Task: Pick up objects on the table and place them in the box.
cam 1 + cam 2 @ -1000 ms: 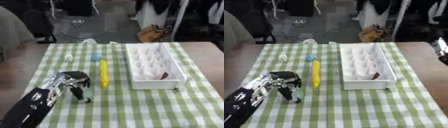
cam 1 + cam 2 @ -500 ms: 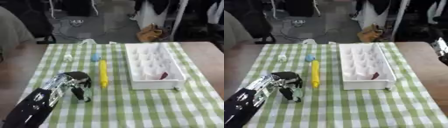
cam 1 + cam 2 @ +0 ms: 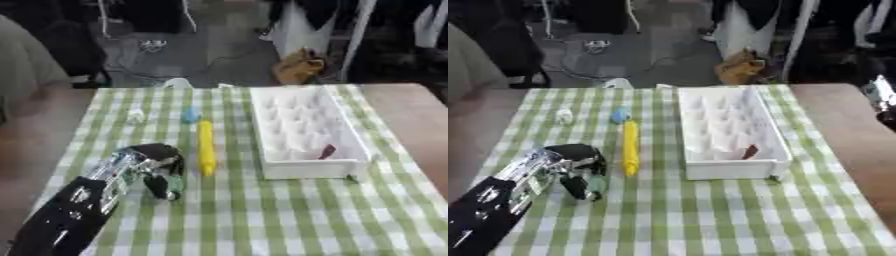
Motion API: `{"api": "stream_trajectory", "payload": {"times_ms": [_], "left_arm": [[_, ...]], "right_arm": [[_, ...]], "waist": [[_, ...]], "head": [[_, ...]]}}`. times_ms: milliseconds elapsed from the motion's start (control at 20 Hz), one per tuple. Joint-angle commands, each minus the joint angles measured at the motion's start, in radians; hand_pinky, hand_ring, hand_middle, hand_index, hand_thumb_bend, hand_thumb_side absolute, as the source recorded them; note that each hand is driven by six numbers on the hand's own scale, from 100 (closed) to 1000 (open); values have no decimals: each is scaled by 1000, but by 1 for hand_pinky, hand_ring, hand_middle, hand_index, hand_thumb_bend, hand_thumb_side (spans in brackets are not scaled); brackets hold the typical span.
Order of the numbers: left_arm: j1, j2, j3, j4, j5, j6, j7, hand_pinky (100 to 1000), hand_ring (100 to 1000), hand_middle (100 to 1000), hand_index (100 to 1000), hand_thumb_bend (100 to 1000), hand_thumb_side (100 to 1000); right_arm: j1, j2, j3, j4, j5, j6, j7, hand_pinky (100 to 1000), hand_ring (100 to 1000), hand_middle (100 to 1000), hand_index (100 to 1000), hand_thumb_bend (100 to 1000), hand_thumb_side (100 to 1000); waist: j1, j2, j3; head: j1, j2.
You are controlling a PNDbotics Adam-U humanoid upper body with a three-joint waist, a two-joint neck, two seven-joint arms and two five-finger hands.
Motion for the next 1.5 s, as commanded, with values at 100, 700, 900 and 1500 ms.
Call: {"api": "stream_trajectory", "payload": {"times_ms": [100, 700, 900, 1500], "left_arm": [[-15, 15, 6, 0, 2, 3, -5, 707, 688, 464, 647, 316, 137], [-63, 86, 55, -85, 24, 28, -44, 687, 631, 365, 545, 276, 107], [-96, 96, 63, -106, 29, 32, -47, 688, 631, 366, 547, 270, 100], [-244, 12, -1, -30, 32, -20, -76, 686, 633, 367, 546, 273, 100]], "right_arm": [[-17, -23, -6, -13, -3, -1, 2, 742, 779, 782, 947, 265, 552], [-13, -24, -8, -10, -2, -2, 0, 742, 779, 782, 947, 266, 552], [-13, -24, -7, -8, -2, -2, 1, 742, 779, 782, 947, 266, 552], [-16, -20, -3, -6, -5, -3, 5, 741, 778, 781, 948, 268, 552]], "waist": [[-14, 3, 0], [-13, -2, 3], [-13, -2, 5], [-15, -5, -4]], "head": [[-1, -11], [-9, -11], [-10, -10], [-12, -12]]}}
